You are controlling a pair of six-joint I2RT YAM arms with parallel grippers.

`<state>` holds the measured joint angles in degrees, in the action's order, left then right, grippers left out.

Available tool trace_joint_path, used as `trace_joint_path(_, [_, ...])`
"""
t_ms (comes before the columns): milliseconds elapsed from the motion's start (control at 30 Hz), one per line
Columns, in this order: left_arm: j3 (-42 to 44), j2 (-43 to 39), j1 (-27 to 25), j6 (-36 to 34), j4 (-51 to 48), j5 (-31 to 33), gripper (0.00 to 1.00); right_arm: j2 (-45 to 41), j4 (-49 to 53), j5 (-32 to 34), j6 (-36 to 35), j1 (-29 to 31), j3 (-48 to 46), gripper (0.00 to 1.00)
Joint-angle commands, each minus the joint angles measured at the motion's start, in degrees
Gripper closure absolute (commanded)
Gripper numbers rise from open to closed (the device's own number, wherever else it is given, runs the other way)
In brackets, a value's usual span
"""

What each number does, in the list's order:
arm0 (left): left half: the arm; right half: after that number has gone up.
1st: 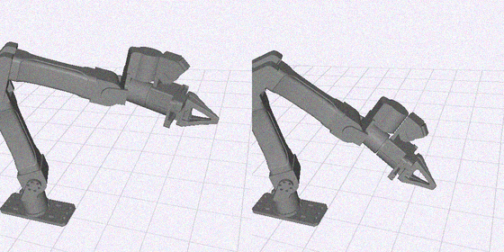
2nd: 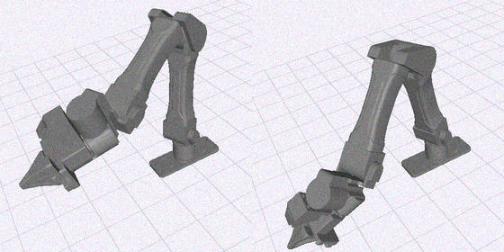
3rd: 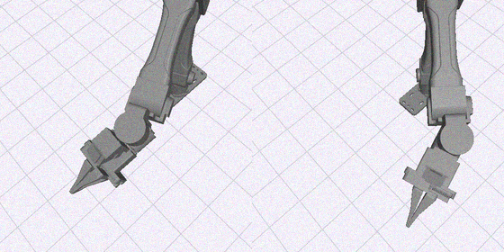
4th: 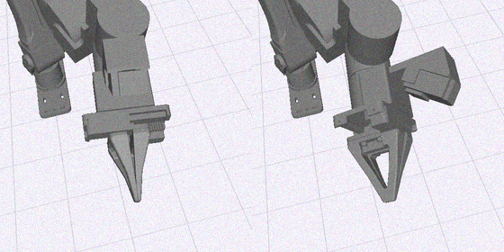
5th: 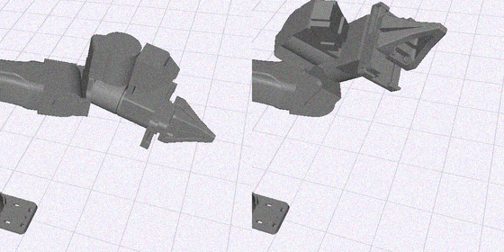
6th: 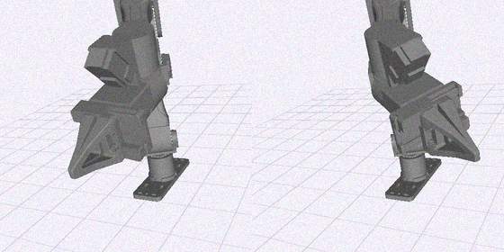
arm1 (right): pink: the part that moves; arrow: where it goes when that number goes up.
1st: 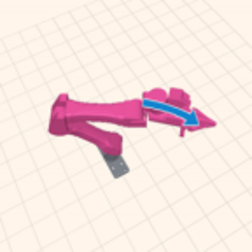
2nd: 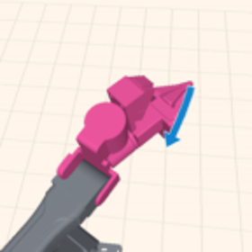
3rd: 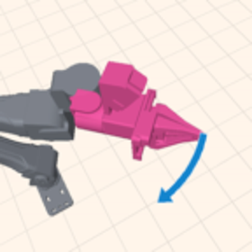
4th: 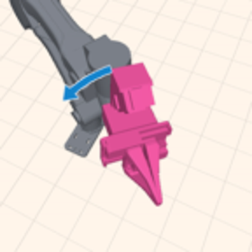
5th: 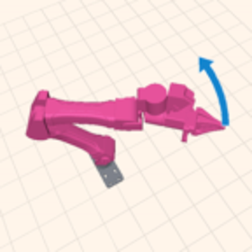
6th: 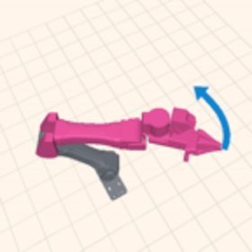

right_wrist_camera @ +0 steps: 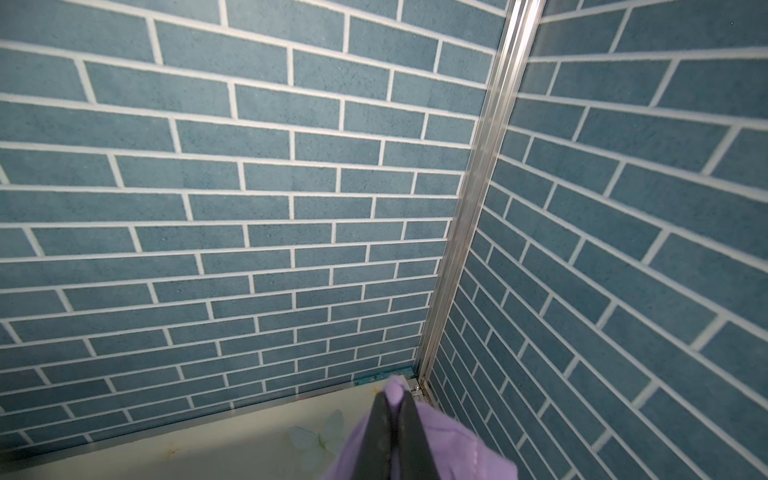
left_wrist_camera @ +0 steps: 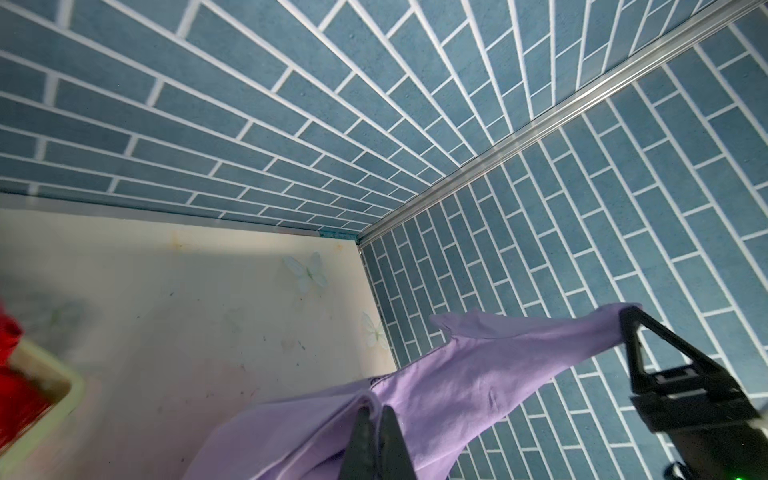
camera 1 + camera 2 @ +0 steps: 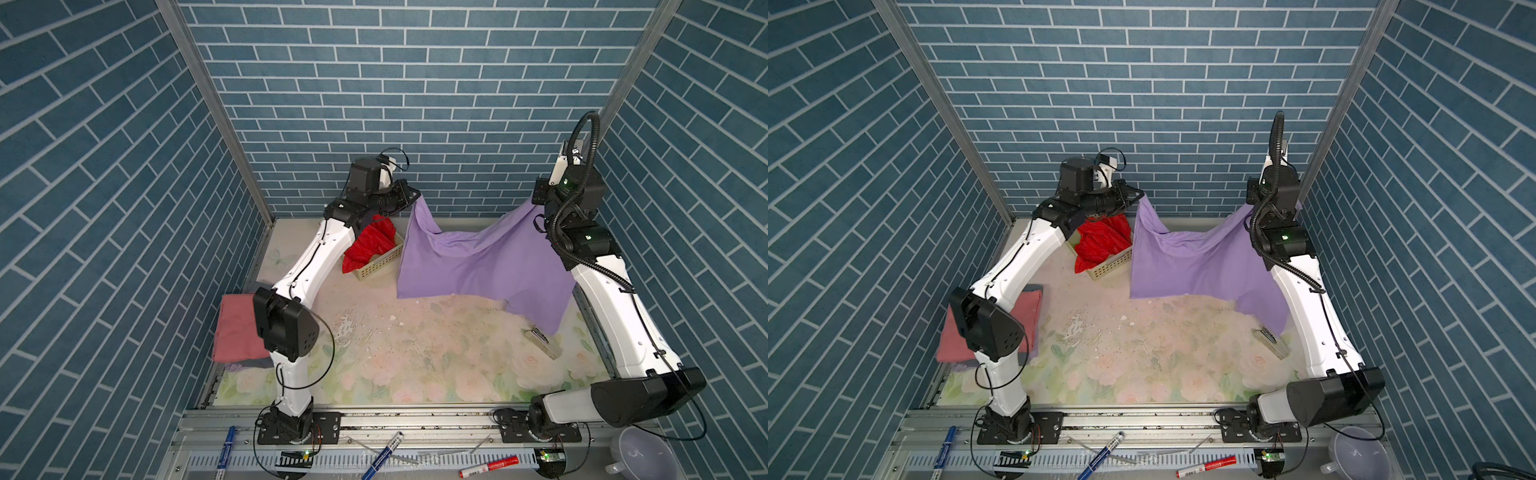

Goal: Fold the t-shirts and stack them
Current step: 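Lift the lavender shirt with both grippers and shake it out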

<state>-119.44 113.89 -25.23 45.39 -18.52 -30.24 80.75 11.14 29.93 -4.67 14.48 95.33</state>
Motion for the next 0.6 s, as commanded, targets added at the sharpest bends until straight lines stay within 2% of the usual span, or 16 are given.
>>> trace_joint_path(0, [-6.44,8.08,-1.24,1.39,3.38,-0.61,1.0,-1.47,-1.17,-1.54,1.52,-0.59,3.23,1.0])
trace_joint_path(67, [-9.86,13.34,-1.77,2.71,4.9,-0.47,1.0,-1.77,-0.34,-1.8,2.3,-0.73,2.41,1.0])
trace_joint_path(267, [-16.99,26.09,-3.41,2.87,1.08,7.36,1.0,-2.26,5.47,-5.05,9.3,-0.69,-1.51,1.0])
trace_joint_path(467, [-16.45,31.95,-5.06,4.57,-0.13,13.55,1.0,-3.59,9.06,-13.98,22.34,-0.6,-11.92,1.0])
trace_joint_path(567, [-16.27,33.59,-5.27,4.42,0.03,16.84,1.0,-5.0,8.55,-15.76,25.7,-0.59,-16.5,1.0])
